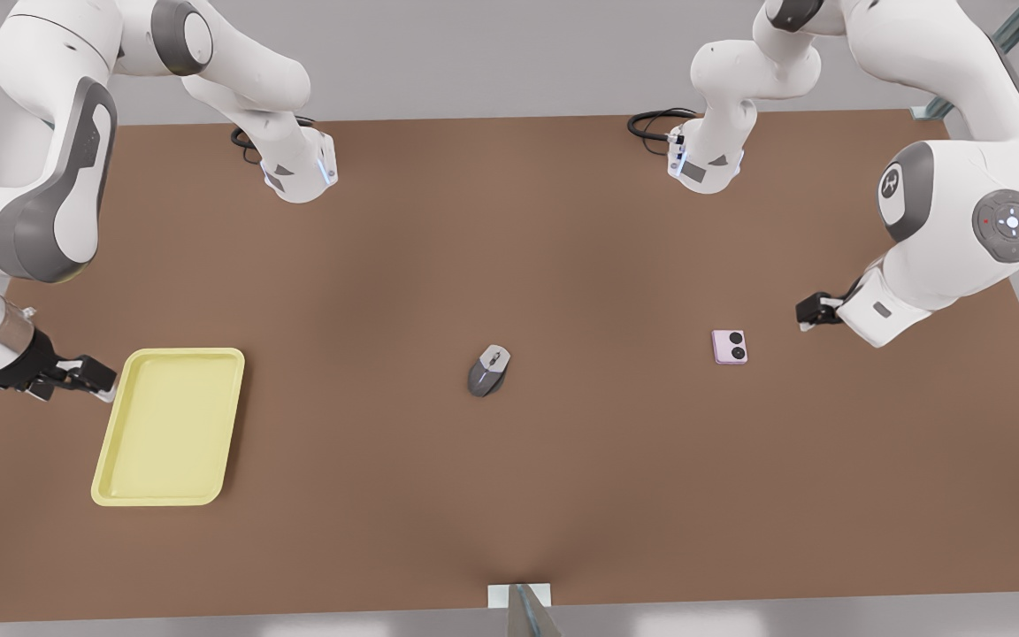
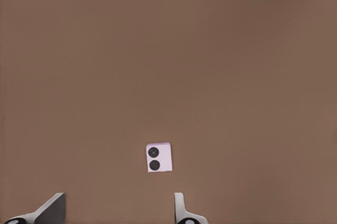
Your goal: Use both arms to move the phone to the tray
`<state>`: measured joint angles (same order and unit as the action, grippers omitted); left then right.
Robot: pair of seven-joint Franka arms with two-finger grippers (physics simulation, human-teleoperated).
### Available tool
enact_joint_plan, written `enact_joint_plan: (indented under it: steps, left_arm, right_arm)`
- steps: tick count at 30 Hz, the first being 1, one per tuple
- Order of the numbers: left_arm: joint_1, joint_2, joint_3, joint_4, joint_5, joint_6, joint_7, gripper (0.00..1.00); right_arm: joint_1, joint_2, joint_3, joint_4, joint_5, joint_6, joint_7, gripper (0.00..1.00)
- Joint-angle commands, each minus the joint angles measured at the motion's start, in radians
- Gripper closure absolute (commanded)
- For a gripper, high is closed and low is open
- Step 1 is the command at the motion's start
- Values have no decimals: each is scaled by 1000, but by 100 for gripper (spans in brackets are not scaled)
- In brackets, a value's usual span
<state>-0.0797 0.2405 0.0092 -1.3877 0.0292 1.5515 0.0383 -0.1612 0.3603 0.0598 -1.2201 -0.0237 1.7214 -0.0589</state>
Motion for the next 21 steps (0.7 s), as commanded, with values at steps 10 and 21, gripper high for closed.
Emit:
enact_joint_plan:
  steps: [10, 21]
  left_arm:
    - [0, -76, 5, -441, -18, 404, 11, 0]
    - [-2, 28, 5, -835, -68, 938, 5, 0]
  right_arm:
    - [0, -1, 0, 1, 2, 23, -29, 0]
    - [0, -1, 2, 1, 4, 23, -29, 0]
